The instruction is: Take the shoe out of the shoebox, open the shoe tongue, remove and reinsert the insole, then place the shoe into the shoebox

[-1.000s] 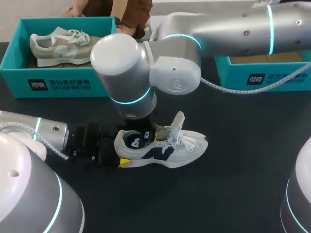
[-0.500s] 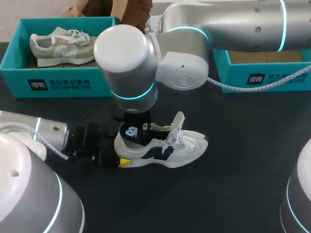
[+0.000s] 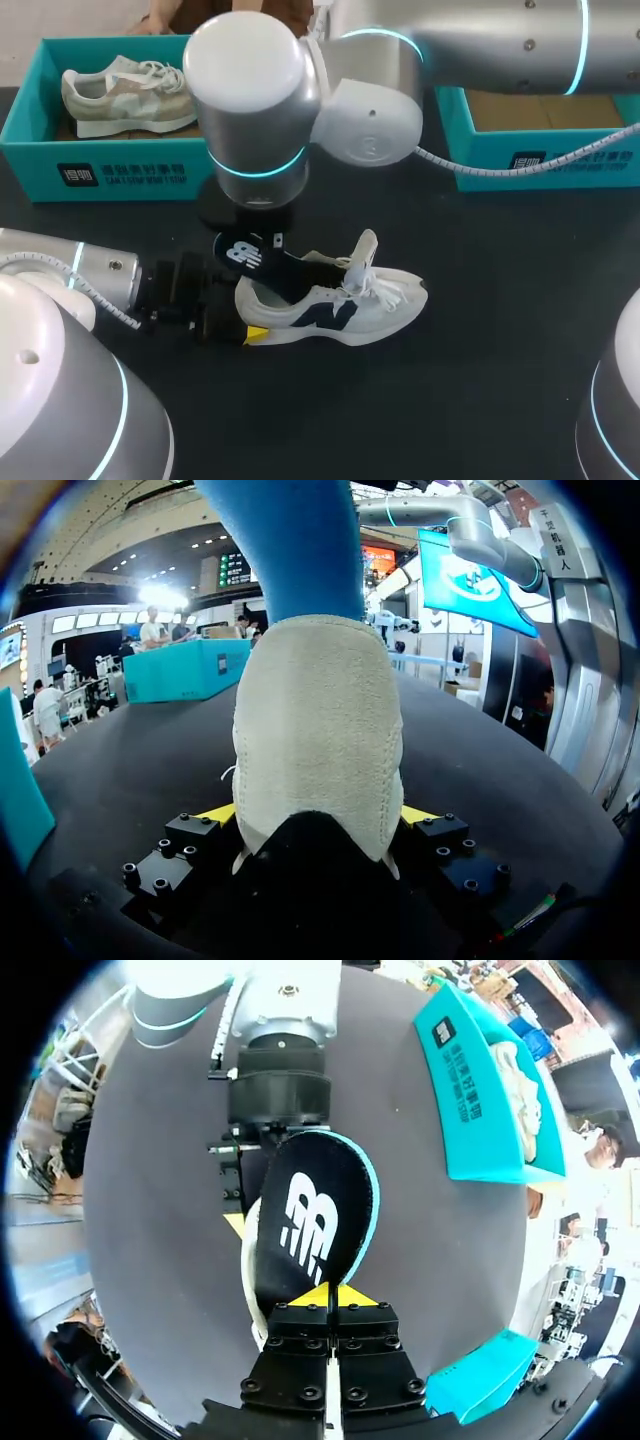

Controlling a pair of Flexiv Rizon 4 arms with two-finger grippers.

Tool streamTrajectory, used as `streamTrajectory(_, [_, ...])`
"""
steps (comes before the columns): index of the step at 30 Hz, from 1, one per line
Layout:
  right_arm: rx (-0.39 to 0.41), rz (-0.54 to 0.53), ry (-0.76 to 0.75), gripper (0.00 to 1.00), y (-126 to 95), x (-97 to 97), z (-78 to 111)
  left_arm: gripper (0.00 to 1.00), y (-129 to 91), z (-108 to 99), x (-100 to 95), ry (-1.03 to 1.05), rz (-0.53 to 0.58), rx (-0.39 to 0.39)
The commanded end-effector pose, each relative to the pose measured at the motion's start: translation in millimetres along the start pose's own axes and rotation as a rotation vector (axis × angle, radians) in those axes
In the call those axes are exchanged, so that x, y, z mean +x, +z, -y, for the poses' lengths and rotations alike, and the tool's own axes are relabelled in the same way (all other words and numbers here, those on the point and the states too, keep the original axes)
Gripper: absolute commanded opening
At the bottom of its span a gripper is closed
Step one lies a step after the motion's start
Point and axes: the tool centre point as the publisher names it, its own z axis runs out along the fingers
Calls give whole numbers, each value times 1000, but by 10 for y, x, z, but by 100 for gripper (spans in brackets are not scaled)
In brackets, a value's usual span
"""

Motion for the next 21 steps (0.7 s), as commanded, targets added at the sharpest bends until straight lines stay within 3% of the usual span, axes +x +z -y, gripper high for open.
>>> streamTrajectory(1, [-7,-26,9,100,10,-4,31,0,47,-38,18,-1,0,-3])
streamTrajectory(6, [-88,-122,171,100,19,28,229,0,47,-38,18,-1,0,-3])
streamTrajectory(21, [-88,-122,171,100,19,28,229,0,47,-38,18,-1,0,-3])
